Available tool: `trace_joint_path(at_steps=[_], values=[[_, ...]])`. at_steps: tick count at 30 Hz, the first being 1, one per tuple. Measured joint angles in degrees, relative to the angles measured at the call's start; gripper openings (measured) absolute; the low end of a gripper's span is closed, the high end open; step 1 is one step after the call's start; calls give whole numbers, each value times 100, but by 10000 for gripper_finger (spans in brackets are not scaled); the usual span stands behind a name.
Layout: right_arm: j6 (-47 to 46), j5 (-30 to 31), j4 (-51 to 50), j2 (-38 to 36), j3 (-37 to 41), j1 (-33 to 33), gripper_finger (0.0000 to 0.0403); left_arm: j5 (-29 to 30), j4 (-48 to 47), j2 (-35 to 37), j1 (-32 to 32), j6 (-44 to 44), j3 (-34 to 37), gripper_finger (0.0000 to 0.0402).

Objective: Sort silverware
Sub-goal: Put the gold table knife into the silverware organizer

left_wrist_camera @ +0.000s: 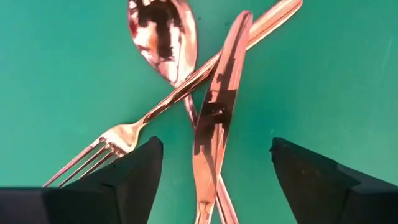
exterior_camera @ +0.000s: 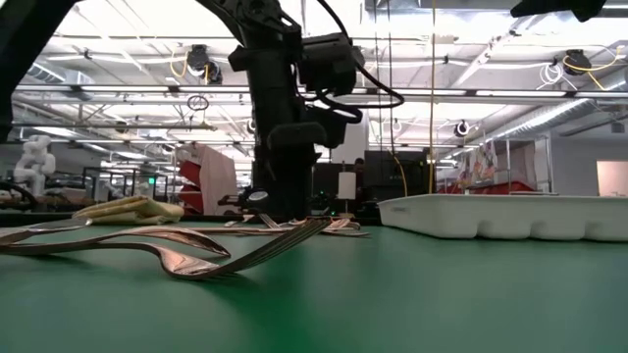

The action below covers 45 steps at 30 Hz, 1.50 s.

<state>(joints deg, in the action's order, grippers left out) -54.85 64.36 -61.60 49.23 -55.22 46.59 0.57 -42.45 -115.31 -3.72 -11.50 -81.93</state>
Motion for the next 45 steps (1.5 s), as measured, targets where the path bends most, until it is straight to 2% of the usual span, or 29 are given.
trace_joint_path(at_steps=[5,9,12,16,21,23,35,37,39,45], values=[[-2,0,-15,-2,0,0,187,-27,-25,-135,48,134,26,309],[-10,6,-23,-3,2,0,187,194,318,-359,95,139,167,308],[-82,1,-33,-2,2,0,187,106,245,-620,84,68,146,293],[-152,-8,-50,-4,2,0,187,108,164,-745,109,1,129,227],[-153,-3,-48,-4,2,0,187,450,139,-755,143,-87,115,100],[-153,-3,-46,-4,2,0,187,444,108,-756,142,-176,82,63],[-151,-20,-24,-4,2,0,187,530,-286,-702,156,-477,-219,61],[-151,-20,-27,-3,2,2,187,554,-381,-648,157,-496,-283,24],[-151,-18,-29,-4,2,0,187,562,-421,-638,158,-503,-344,6],[-137,-17,-51,-3,4,2,187,622,-452,-501,150,-627,-365,3]])
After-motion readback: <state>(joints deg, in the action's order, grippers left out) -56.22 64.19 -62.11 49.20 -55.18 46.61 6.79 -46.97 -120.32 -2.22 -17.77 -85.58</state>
